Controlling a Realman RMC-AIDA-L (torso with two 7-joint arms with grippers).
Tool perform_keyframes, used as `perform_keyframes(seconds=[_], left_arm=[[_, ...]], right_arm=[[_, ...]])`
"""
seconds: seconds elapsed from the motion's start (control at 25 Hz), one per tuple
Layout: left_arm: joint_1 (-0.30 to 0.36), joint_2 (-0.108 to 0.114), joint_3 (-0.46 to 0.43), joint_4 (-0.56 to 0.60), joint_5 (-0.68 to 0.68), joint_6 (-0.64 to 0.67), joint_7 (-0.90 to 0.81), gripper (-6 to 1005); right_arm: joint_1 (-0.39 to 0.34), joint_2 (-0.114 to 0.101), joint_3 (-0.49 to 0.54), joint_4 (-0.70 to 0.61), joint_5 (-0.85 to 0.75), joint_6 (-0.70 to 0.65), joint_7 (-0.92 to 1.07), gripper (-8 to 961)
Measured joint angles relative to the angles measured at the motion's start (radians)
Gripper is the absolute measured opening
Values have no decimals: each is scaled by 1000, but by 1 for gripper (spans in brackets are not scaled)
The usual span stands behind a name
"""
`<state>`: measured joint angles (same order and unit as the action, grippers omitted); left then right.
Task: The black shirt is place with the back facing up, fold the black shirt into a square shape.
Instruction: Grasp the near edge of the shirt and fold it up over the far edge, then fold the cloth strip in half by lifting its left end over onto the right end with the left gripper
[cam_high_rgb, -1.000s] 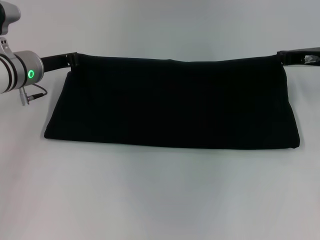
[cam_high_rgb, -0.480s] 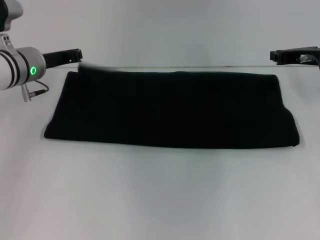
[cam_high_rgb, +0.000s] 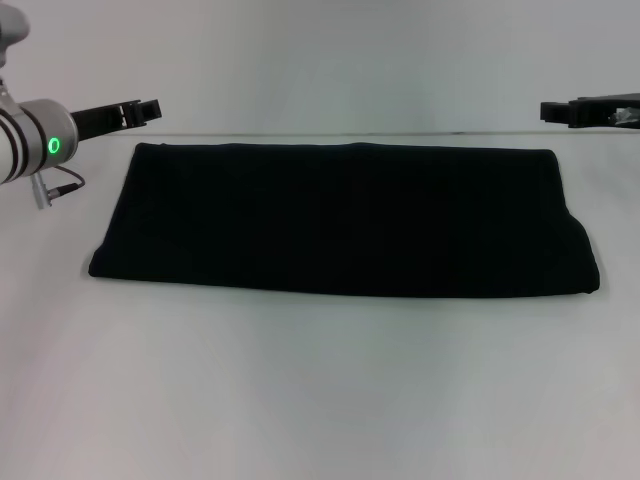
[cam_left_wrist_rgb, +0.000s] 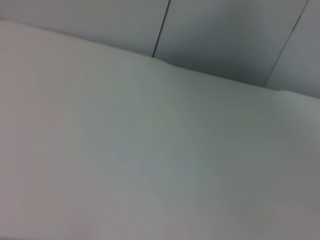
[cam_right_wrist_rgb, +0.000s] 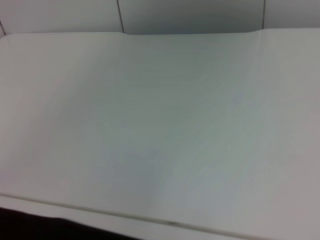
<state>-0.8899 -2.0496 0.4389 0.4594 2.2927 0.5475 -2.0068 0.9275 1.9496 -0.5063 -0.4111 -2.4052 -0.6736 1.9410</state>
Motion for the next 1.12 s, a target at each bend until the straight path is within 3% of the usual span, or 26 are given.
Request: perform_keyframes(seconds=[0.12, 0.16, 0.44, 0.56, 0.8, 1.12], left_arm=[[18, 2, 3, 17, -1, 42, -20, 549], [52, 6, 6, 60, -1, 162, -52, 583], [182, 12, 6, 231, 1, 572, -156, 824], [231, 13, 8, 275, 11, 670, -180, 934], [302, 13, 4, 301, 20, 673, -203, 937], [293, 7, 11, 247, 88, 540, -215, 931]], right_arm=[[-20, -8, 8, -25, 0, -73, 23, 560], [-31, -10, 11, -41, 1, -110, 32, 610], [-142, -3, 12, -185, 27, -378, 90, 600], [-190, -12, 12, -198, 71, -469, 93, 601], [-262, -31, 14, -200, 134, -564, 93, 602], [-280, -28, 13, -195, 140, -549, 91, 596]])
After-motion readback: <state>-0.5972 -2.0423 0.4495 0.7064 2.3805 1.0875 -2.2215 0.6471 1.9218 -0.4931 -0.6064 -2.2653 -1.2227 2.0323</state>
